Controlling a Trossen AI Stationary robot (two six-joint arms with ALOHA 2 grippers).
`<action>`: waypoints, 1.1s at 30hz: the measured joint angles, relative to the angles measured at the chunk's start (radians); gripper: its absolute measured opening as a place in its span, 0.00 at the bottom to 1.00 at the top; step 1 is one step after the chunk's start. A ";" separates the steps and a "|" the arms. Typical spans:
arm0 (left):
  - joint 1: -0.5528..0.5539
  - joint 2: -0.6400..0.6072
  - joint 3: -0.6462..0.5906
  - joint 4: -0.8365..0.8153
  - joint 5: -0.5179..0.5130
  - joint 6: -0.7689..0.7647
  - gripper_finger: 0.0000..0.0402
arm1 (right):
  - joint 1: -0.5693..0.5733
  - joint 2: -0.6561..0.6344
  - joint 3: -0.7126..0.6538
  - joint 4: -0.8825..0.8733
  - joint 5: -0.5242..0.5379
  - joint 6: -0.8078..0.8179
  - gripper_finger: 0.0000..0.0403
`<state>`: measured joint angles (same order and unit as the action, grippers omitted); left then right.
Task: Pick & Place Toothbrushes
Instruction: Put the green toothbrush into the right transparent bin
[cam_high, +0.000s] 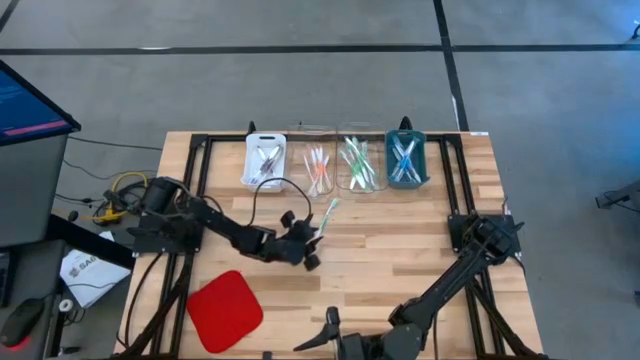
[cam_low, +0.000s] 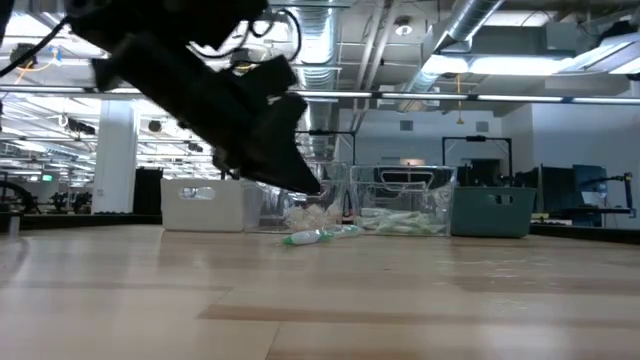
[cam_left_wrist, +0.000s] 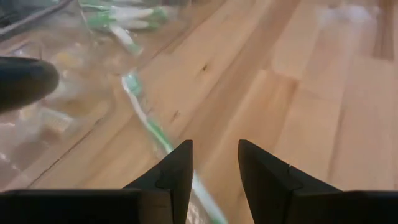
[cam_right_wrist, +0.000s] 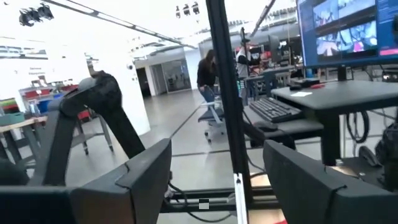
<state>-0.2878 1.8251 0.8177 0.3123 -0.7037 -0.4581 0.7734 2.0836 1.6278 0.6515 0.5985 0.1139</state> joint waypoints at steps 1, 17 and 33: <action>0.012 0.008 0.011 0.001 0.006 -0.002 0.30 | 0.000 -0.001 0.000 0.000 0.000 0.000 0.62; 0.168 0.114 0.031 -0.057 0.152 -0.075 0.30 | -0.039 0.000 -0.001 -0.045 0.000 0.027 0.62; 0.103 -0.009 0.027 -0.051 0.126 -0.049 0.30 | -0.014 0.000 -0.001 -0.047 0.000 0.021 0.62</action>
<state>-0.1848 1.8160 0.8452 0.2617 -0.5773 -0.5073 0.7589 2.0834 1.6272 0.6044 0.5988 0.1352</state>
